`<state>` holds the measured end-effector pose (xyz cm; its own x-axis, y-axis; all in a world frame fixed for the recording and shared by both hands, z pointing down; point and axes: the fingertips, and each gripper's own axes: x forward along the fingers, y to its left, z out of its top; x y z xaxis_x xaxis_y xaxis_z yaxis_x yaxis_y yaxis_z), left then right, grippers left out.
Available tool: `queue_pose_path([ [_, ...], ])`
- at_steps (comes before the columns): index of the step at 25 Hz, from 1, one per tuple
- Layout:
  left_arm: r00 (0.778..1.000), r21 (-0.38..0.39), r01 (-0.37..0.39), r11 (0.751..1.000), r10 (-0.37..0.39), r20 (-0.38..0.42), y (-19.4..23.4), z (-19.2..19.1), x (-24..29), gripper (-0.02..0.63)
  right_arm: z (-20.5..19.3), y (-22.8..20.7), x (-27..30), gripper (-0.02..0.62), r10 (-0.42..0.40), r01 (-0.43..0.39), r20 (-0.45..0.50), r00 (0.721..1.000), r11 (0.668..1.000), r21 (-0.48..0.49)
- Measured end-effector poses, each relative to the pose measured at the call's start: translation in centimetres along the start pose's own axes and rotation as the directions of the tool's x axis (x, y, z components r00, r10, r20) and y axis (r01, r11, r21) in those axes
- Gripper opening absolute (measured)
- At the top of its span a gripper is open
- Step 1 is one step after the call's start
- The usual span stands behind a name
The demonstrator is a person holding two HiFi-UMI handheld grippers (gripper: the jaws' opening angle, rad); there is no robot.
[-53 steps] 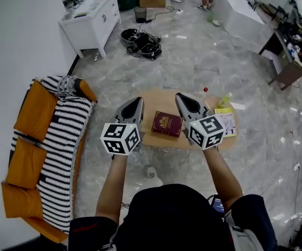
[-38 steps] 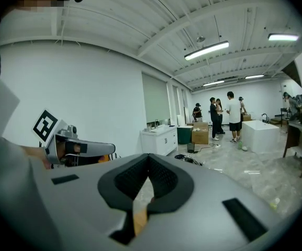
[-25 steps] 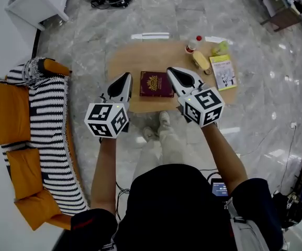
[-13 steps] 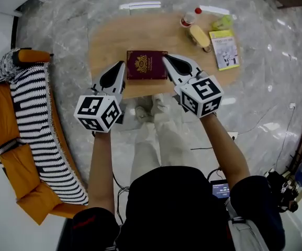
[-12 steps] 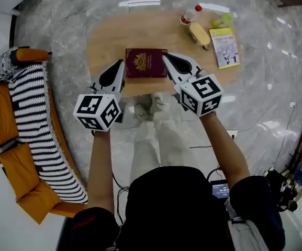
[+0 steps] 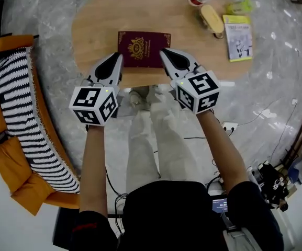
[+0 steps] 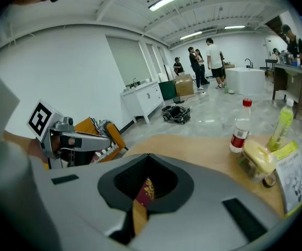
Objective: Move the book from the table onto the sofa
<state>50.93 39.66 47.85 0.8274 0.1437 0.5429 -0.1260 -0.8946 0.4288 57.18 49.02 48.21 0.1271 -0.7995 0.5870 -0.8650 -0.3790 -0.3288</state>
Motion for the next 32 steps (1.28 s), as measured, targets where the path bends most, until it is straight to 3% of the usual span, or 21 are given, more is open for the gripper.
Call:
queue_pose_path([
  [12,0.992,-0.051,-0.033,0.998,0.026,-0.127,3.9,-8.9,5.9,0.022,-8.9,-3.8,5.0,0.009,-0.011,0.024,-0.106,0.994,0.993,0.119],
  [18,0.989,-0.127,-0.061,0.99,0.043,-0.141,5.8,-10.7,8.5,0.168,-11.4,-6.4,6.5,0.009,-0.043,0.067,-0.133,0.99,0.982,0.178],
  [24,0.979,-0.118,-0.055,0.992,0.03,-0.2,7.6,-11.9,10.7,0.266,-13.3,-8.0,7.8,0.159,-0.014,0.057,-0.175,0.984,0.968,0.243],
  [29,0.963,-0.085,-0.061,0.994,0.037,-0.267,9.0,-13.4,11.8,0.344,-14.4,-9.5,9.0,0.286,-0.036,0.096,-0.213,0.976,0.955,0.279],
  [32,0.955,-0.088,-0.077,0.993,0.048,-0.294,9.8,-14.4,12.3,0.372,-14.4,-9.8,9.3,0.302,-0.06,0.116,-0.211,0.976,0.957,0.267],
])
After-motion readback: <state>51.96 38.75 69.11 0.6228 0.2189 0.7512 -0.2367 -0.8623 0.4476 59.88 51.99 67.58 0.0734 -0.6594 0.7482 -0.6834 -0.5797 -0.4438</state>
